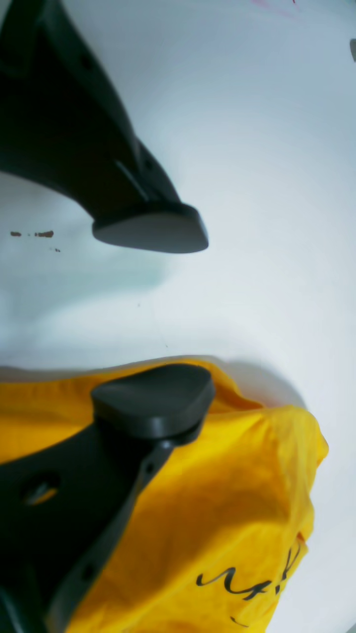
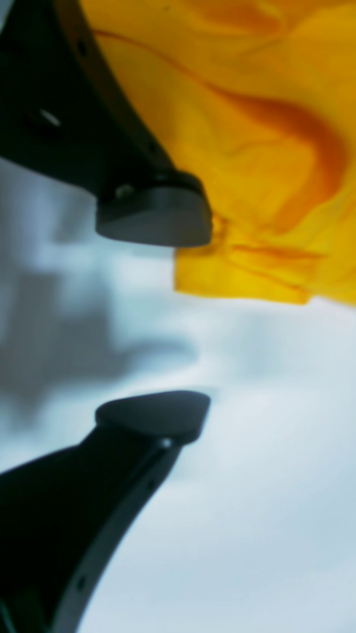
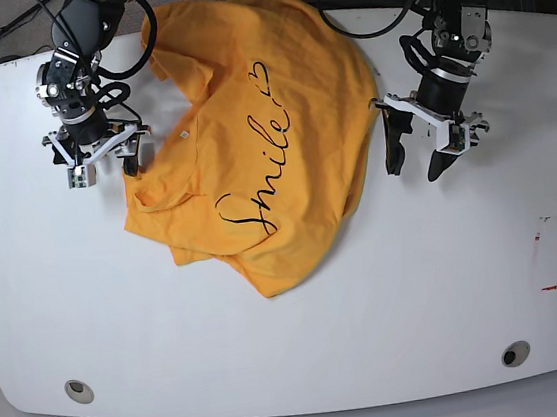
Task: Fold the T-shirt properly
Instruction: 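Position the right gripper at the shirt's sleeve edge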
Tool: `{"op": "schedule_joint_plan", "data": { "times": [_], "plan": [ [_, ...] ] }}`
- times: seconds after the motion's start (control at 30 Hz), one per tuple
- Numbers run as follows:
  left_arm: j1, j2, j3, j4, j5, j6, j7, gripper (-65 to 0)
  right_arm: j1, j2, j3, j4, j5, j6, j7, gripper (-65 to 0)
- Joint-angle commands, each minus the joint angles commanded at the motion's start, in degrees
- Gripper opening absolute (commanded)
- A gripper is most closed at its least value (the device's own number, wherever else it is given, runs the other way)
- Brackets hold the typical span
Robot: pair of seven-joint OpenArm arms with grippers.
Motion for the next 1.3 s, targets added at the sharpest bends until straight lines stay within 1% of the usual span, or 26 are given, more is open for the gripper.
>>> {"op": "schedule_joint_plan", "data": {
  "times": [0.03,0.1,0.37,0.63,0.77,0.9,1.03,1.1,1.17,1.23,1.3],
  "plan": [
    [0.03,-0.01,0.05,0.0,0.0,0.02,0.08,-28.5,0.25,0.29,0.17,-0.45,-0.03,-0.06,0.1,-20.5],
    [0.05,-0.02,0.03,-0.04,-0.04,0.02,0.09,-28.4,0.35,0.35,0.22,-0.41,0.01,-0.1,0.05,-20.3],
    [0.0,0.06,0.14,0.01,0.01,-0.01,0.03,-28.4,0.19,0.48,0.25,0.79,0.07,-0.47,0.09,-20.4],
    [-0.13,-0.08,0.27,-0.09,-0.03,0.09,0.62,-28.3,-0.12,-0.03,0.42,1.01,0.54,-0.33,0.24,-21.0],
    [-0.25,-0.11,0.32,-0.27,-0.1,0.01,0.79,-28.3,-0.16,-0.23,0.31,0.38,0.46,-0.27,0.42,-22.0],
    [-0.4,-0.43,0.52,-0.29,-0.03,0.07,0.7,-28.4,0.12,-0.34,0.08,-0.53,0.32,-0.28,0.22,-24.9],
    [-0.54,-0.68,0.51,-0.33,-0.07,0.13,0.76,-28.3,0.21,-0.42,0.09,-0.56,0.38,-0.24,0.25,-30.4],
    [-0.71,-0.84,0.49,-0.29,-0.12,0.17,0.74,-28.4,0.3,-0.48,0.06,-0.56,0.41,-0.27,0.23,-34.9],
    [-0.86,-1.03,0.48,-0.29,-0.12,0.13,0.63,-28.4,0.33,-0.57,-0.02,-0.48,0.46,-0.32,0.26,-40.9],
    [-0.96,-1.45,0.61,-0.11,-0.14,-0.03,0.22,-28.5,0.34,-0.93,-0.54,-0.29,0.6,-0.47,-0.04,-55.8],
    [-1.27,-1.73,0.63,-0.08,-0.06,0.02,0.22,-28.5,0.43,-0.96,-0.5,-0.46,0.56,-0.42,-0.05,-62.8]
  ]
}}
